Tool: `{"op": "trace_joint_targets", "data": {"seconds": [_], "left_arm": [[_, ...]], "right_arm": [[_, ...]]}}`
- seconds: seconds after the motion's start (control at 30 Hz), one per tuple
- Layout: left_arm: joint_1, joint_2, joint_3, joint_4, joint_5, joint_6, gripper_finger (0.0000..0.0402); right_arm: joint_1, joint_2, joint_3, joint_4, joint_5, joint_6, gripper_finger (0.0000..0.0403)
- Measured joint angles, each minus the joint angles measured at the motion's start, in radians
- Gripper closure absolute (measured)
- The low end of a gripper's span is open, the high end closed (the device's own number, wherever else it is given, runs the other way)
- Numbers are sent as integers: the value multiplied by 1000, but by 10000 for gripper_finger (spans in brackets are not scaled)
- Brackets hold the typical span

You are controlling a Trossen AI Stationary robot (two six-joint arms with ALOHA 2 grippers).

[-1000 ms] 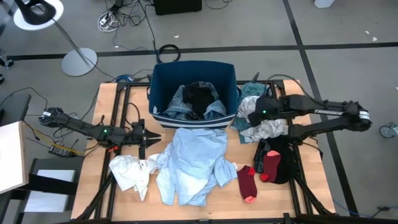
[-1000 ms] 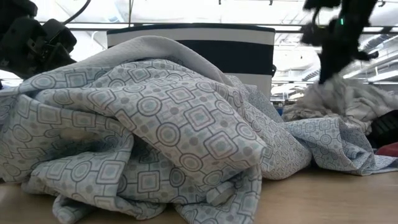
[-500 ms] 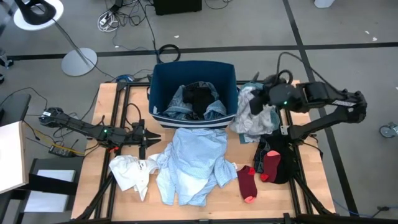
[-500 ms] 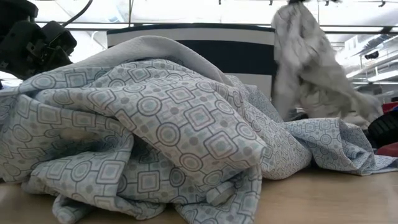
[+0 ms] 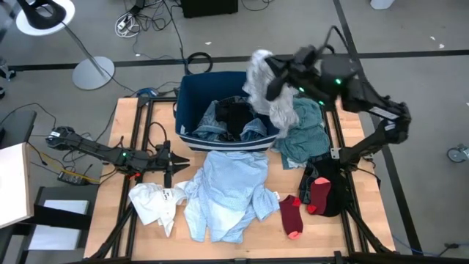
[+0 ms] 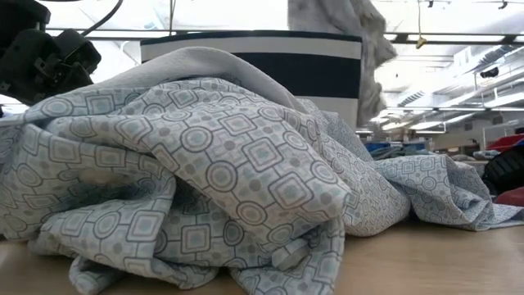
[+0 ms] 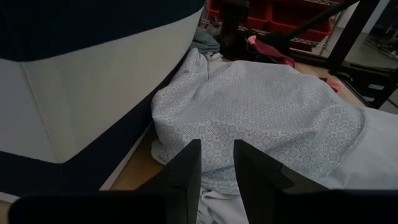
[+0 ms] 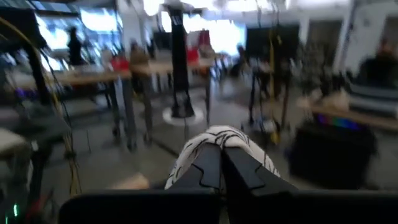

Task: Sort clothes
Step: Put the white patterned shirt into the bin

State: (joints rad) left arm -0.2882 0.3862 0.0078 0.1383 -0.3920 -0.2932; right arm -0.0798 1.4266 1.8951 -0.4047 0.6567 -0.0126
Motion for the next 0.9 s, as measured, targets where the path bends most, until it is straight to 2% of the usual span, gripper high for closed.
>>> {"op": "trace_joint_targets", "data": {"seconds": [0.13, 0.27, 0.53, 0.67, 0.77, 0.9], "left_arm": [[0, 0, 0, -1, 0, 0, 303], [0, 0, 0, -2, 0, 0, 303], [0, 0, 0, -3, 0, 0, 303], [0, 0, 0, -3, 0, 0, 303], [0, 0, 0, -3, 0, 0, 303], [0, 0, 0, -3, 0, 0, 303]], "right_arm": [[-59, 127, 102, 133, -134, -42, 403], [-99, 247, 211, 195, -251, -44, 403], [-151, 430, 380, 261, -413, -44, 402], [-172, 491, 414, 303, -494, -25, 402], [-178, 503, 415, 275, -512, 3, 402], [-179, 502, 416, 120, -512, 18, 402]]}}
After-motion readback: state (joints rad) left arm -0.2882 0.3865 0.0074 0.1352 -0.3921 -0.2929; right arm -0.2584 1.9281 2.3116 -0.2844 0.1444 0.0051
